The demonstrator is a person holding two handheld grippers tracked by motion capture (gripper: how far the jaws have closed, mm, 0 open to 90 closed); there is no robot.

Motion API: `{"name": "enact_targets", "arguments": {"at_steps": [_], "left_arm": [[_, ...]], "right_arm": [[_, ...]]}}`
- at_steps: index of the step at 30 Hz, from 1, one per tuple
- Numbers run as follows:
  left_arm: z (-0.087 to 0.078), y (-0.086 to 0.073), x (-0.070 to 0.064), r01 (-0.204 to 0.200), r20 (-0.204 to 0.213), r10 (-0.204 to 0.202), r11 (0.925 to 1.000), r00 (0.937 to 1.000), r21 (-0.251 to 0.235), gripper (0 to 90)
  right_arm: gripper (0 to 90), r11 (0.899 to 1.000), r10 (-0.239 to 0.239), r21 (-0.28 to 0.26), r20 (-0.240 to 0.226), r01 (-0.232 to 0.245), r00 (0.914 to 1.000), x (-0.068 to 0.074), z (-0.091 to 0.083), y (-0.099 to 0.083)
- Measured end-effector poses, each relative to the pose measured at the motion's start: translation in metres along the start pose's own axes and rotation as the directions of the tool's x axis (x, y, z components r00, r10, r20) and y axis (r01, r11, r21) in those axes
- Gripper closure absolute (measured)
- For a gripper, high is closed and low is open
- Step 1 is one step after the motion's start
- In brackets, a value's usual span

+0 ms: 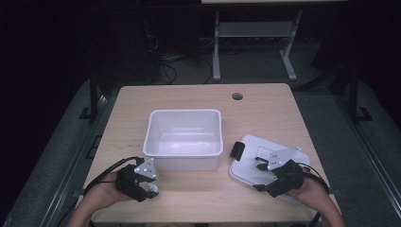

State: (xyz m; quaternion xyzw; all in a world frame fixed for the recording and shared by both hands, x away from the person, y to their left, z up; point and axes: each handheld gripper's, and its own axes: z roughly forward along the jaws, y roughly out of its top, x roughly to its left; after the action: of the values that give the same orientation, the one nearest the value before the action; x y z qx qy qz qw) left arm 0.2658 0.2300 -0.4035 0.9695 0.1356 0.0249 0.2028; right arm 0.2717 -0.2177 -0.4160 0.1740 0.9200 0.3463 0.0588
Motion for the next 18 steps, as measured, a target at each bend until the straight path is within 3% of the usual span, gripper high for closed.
{"name": "enact_targets", "arguments": {"at_steps": [18], "left_arm": [[0.0053,0.0061,0.0008,-0.021,0.024,0.02,0.999,0.9995,0.039,54.4]], "right_arm": [[29.5,1.0,-0.001,-0.005,-0.01,0.001,1.0,-0.0007,0.0009,-0.0008]]}}
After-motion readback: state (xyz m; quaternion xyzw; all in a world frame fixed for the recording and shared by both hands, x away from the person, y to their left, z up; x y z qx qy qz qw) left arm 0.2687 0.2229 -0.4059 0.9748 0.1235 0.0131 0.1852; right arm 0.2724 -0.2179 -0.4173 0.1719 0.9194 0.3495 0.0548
